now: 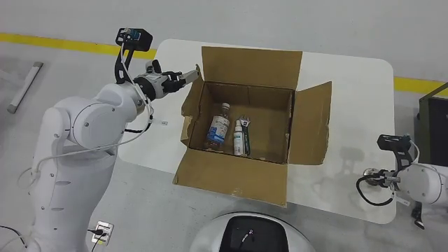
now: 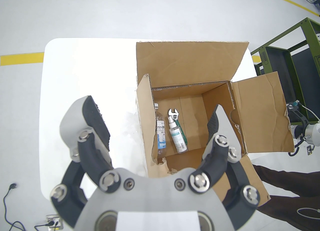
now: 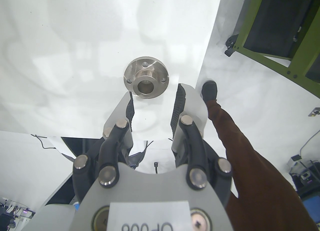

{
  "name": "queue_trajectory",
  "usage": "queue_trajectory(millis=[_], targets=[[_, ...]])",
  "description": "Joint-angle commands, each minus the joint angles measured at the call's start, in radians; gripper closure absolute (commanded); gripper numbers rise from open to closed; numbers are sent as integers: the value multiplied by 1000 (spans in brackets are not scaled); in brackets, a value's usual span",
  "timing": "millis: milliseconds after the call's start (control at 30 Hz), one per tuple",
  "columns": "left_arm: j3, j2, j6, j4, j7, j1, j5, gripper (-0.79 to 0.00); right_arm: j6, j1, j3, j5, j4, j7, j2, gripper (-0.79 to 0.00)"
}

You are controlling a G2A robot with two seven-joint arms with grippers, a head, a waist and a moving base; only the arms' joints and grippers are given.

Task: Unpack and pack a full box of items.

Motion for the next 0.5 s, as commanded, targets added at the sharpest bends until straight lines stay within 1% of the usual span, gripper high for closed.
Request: queue_trajectory(millis=[0,467], targets=[[0,0,0,0,0,0,0,-785,0,3,-6,9,3,0,3,-379],[0,0,0,0,0,0,0,-785,0,45,-58,6,58,0,17,-351]])
